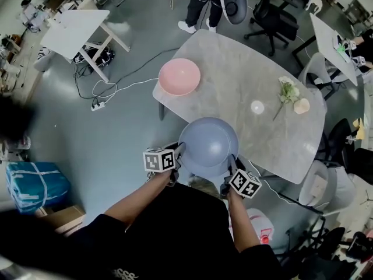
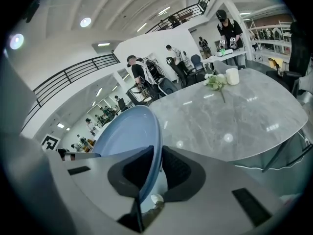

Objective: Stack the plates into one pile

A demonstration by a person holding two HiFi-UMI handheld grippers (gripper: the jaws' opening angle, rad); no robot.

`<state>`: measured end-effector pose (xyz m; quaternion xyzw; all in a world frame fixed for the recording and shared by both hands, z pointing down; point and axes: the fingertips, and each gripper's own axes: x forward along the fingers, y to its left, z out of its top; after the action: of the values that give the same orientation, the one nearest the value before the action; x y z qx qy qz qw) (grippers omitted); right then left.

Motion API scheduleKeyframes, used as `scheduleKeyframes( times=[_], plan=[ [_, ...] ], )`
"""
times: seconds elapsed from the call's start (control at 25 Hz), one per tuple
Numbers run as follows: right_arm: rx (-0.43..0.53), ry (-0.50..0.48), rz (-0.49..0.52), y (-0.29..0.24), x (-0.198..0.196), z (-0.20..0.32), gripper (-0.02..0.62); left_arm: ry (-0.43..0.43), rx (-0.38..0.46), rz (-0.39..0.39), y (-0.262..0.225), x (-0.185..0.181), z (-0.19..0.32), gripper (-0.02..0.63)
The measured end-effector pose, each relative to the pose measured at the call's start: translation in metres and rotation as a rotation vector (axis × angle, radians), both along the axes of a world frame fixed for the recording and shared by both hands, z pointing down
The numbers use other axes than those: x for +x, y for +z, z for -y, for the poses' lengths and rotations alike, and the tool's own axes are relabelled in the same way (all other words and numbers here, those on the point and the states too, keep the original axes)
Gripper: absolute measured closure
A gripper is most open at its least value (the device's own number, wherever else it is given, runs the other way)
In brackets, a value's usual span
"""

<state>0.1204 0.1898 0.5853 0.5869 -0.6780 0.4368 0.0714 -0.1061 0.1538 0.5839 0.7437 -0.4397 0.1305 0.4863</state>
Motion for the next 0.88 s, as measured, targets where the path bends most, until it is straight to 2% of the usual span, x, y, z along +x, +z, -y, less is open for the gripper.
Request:
scheduleKeyframes(
  times=[0.4,0.56,0.68,0.88],
  plan=[
    [-0.037,-0.043,-0.016,0.002,-0.107,0.045,0.545,-0.041,-0.053,-0.068,0.010,-0.108,0.036,0.545],
    [-0.054,0.010,0.020,0.000,-0.158,0.069,0.545,-0.035,-0.060,-0.081,0.008,-0.163,0.064,0.543],
    [-0.041,0.032,0.012,-0.002,-0.205,0.089,0.545,-0.023,-0.041,-0.085,0.006,-0.208,0.084,0.545],
    [-0.045,0.058,0.008,0.003,-0.260,0.115,0.543,0.005,-0.022,-0.092,0.006,-0.261,0.115,0.543]
  ],
)
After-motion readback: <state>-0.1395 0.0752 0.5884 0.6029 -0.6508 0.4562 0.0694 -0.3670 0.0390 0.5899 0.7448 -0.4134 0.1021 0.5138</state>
